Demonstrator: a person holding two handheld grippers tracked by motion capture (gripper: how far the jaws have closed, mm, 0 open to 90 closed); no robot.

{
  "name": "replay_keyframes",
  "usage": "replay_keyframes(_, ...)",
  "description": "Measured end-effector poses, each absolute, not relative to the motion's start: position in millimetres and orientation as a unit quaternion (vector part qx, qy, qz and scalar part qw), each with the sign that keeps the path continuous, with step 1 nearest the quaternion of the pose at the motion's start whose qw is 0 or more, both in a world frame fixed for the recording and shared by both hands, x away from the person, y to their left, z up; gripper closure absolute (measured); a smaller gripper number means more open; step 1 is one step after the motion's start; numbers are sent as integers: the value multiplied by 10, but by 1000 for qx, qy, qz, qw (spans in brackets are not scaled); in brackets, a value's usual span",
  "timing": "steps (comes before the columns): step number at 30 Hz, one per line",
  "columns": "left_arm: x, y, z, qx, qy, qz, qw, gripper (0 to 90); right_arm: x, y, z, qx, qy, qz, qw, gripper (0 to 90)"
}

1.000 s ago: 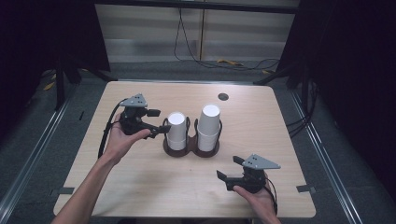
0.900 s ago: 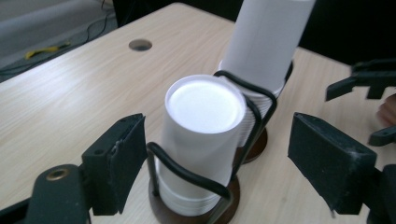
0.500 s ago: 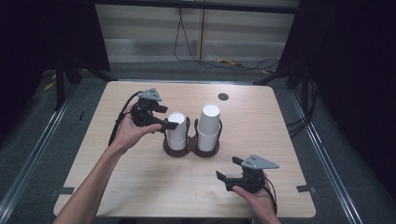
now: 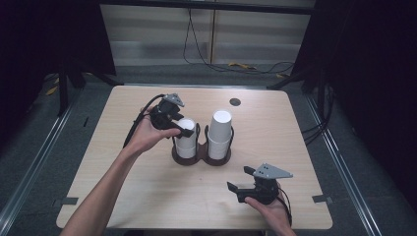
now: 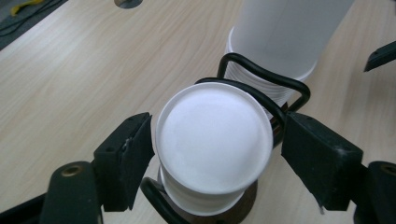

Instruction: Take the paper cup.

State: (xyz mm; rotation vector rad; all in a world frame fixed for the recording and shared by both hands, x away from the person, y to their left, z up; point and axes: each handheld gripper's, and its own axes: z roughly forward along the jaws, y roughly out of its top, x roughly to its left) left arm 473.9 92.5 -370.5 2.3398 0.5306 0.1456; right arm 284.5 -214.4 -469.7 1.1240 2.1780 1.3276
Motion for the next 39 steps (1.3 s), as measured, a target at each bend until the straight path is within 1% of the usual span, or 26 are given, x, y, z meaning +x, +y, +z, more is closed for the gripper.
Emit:
replay_keyframes(1, 4756, 916, -3707, 913, 203, 53, 351, 233, 2845, -2139, -4703, 396, 771, 467, 175, 155)
replay_keyframes(2, 4797, 916, -3718, 914, 211, 35, 345, 220, 2845, -2135, -4706, 396, 772, 465, 174, 155)
replay_keyframes(7, 4833, 910, -3733, 920, 209, 27, 331, 228, 2847, -2130, -4712, 395, 774, 464, 173, 155)
replay_keyframes(8, 4829, 896, -3739, 917, 215, 30, 333, 203, 2851, -2127, -4716, 396, 774, 462, 173, 155)
replay_keyframes(9, 4839, 897, -3729, 921, 210, 35, 327, 198, 2851, -2127, -4717, 396, 774, 462, 173, 155)
replay_keyframes(11, 4833, 883, -3734, 917, 216, 31, 333, 235, 2849, -2126, -4718, 396, 775, 461, 173, 156)
replay_keyframes(13, 4836, 849, -3739, 928, 203, 43, 309, 247, 2852, -2129, -4722, 396, 775, 461, 172, 156)
replay_keyframes(16, 4820, 802, -3766, 930, 198, 45, 305, 290, 2854, -2128, -4723, 396, 775, 461, 172, 157)
replay_keyframes(19, 4822, 783, -3776, 934, 191, 47, 298, 304, 2846, -2121, -4727, 394, 778, 458, 173, 159)
replay_keyframes(29, 4814, 723, -3790, 940, 189, 54, 279, 298, 2843, -2114, -4732, 395, 779, 455, 170, 161)
replay_keyframes(39, 4810, 725, -3765, 939, 195, 54, 279, 311, 2844, -2117, -4733, 399, 778, 456, 168, 162)
